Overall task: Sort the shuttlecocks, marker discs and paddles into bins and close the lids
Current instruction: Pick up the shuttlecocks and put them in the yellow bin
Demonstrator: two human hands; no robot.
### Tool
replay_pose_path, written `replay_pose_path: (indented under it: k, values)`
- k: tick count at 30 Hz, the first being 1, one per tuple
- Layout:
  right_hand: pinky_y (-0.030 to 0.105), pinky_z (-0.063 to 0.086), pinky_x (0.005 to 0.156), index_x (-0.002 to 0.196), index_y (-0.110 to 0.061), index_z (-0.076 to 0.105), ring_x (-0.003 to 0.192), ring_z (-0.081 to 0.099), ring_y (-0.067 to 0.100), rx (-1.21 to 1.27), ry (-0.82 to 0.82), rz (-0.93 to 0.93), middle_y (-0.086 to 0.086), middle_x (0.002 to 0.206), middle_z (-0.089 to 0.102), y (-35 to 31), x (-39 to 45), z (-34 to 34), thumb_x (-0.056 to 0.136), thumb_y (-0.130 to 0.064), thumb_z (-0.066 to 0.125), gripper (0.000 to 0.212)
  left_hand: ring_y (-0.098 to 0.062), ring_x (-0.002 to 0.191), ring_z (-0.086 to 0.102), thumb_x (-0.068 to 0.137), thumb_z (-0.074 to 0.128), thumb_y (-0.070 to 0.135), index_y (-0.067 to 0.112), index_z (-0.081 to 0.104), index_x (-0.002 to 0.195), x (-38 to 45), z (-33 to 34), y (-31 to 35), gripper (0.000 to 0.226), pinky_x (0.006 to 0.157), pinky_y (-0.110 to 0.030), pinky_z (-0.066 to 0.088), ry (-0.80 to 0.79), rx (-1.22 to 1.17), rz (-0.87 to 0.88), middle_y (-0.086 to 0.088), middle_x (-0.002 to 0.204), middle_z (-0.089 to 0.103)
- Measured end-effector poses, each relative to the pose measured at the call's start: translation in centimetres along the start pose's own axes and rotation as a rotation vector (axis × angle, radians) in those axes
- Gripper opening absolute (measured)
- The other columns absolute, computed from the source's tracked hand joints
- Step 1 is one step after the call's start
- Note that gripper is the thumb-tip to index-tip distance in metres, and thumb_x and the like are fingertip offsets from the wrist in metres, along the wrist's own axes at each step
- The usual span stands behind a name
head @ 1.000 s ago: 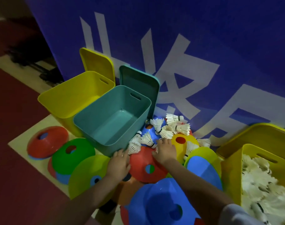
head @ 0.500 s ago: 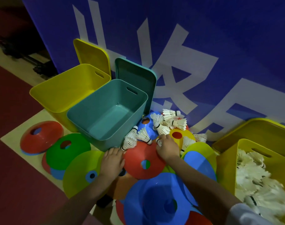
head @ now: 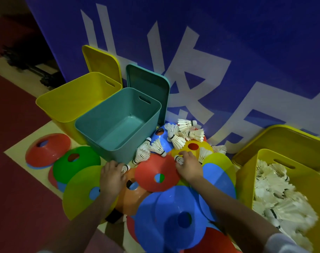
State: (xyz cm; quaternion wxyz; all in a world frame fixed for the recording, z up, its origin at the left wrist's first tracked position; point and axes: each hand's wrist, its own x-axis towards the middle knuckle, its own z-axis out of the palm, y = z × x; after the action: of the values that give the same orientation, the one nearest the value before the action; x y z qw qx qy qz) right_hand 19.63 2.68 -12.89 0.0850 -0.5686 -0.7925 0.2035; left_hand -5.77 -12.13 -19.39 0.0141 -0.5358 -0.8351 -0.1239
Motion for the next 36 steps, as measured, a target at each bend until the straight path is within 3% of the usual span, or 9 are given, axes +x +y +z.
replay_pose_path:
  k: [4, 8, 13, 22, 29, 36]
  values:
    - [0.036, 0.049, 0.076, 0.127, -0.022, 0.051, 0.111, 0.052, 0.025, -0.012, -0.002, -0.011, 0.004, 0.124, 0.053, 0.3, -0.2, 0.2, 0.086, -0.035, 0.058, 0.044, -0.034, 0.107, 0.049, 0.062, 0.085, 0.027, 0.016, 0.065, 0.106, -0.4, -0.1, -1.0, 0.049, 0.090, -0.054, 0.040, 0.029, -0.006, -0.062, -0.015, 0.108, 0.057]
    - [0.034, 0.047, 0.076, 0.128, -0.020, 0.051, 0.110, 0.053, 0.026, -0.022, -0.009, -0.034, 0.005, 0.123, 0.054, 0.4, -0.3, 0.6, 0.087, -0.033, 0.059, 0.044, -0.038, 0.116, 0.049, 0.071, 0.078, 0.040, 0.019, 0.060, 0.118, -1.1, 0.8, -2.3, 0.055, 0.093, -0.056, 0.041, -0.050, -0.097, -0.112, -0.018, 0.124, 0.055]
    - [0.033, 0.046, 0.075, 0.128, -0.021, 0.051, 0.109, 0.054, 0.025, -0.028, -0.014, -0.039, 0.004, 0.122, 0.055, 0.4, -0.2, 1.0, 0.086, -0.034, 0.060, 0.045, -0.031, 0.115, 0.051, 0.074, 0.076, 0.041, 0.017, 0.054, 0.124, -1.3, 0.7, -2.1, 0.059, 0.087, -0.042, 0.046, -0.077, -0.258, -0.139, -0.009, 0.124, 0.058]
    - [0.034, 0.047, 0.075, 0.128, -0.020, 0.051, 0.109, 0.054, 0.025, -0.038, -0.021, -0.028, 0.005, 0.121, 0.055, 0.6, 0.0, 1.4, 0.086, -0.034, 0.060, 0.045, -0.029, 0.115, 0.048, 0.075, 0.076, 0.036, 0.014, 0.047, 0.128, -0.6, 1.1, -2.1, 0.064, 0.084, -0.039, 0.046, -0.123, -0.504, -0.332, -0.010, 0.121, 0.058]
    - [0.036, 0.047, 0.075, 0.128, -0.019, 0.051, 0.106, 0.055, 0.028, -0.047, -0.016, -0.033, 0.007, 0.120, 0.055, 0.6, -0.1, 1.6, 0.085, -0.033, 0.061, 0.046, -0.026, 0.119, 0.047, 0.079, 0.074, 0.033, 0.011, 0.048, 0.131, -1.1, 1.2, -2.3, 0.061, 0.093, -0.039, 0.043, -0.062, -0.531, -0.240, -0.008, 0.126, 0.055]
    - [0.037, 0.049, 0.075, 0.129, -0.019, 0.051, 0.105, 0.055, 0.028, -0.053, -0.027, -0.022, 0.007, 0.120, 0.055, 0.3, 0.1, 1.9, 0.085, -0.032, 0.061, 0.047, -0.026, 0.111, 0.045, 0.078, 0.075, 0.030, 0.016, 0.058, 0.120, -2.0, 0.9, -2.6, 0.048, 0.086, -0.042, 0.046, 0.026, -0.485, -0.169, -0.008, 0.114, 0.054]
